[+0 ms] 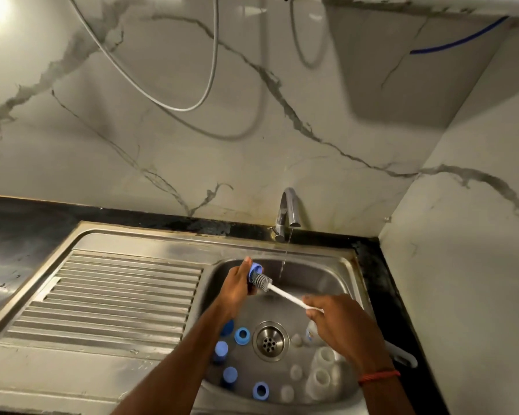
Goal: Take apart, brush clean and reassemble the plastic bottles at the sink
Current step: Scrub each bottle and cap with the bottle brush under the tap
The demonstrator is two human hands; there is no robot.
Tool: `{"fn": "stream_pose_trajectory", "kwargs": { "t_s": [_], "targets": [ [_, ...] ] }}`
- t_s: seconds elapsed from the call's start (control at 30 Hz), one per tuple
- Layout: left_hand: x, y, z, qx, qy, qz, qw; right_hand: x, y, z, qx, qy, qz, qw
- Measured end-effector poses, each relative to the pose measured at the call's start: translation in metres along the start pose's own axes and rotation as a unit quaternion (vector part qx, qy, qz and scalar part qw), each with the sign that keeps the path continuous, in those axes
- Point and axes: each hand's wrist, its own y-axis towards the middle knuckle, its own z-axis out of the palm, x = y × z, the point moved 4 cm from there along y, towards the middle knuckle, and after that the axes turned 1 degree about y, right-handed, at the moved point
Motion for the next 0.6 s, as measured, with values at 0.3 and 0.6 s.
{"fn": "stream_pose_trajectory", "kwargs": {
  "t_s": [0.3,0.6],
  "targets": [
    [-0.009,0.002,-0.009,-0.001,0.025,0.013,1.000,0.007,-0.001,0.011,0.023,0.060,0.031,0.997],
    [-0.019,0.013,-0.016,0.012,-0.039,0.006,0.999,0.009,0.004,0.028,0.007,0.141,0.039,0.989]
  ]
}}
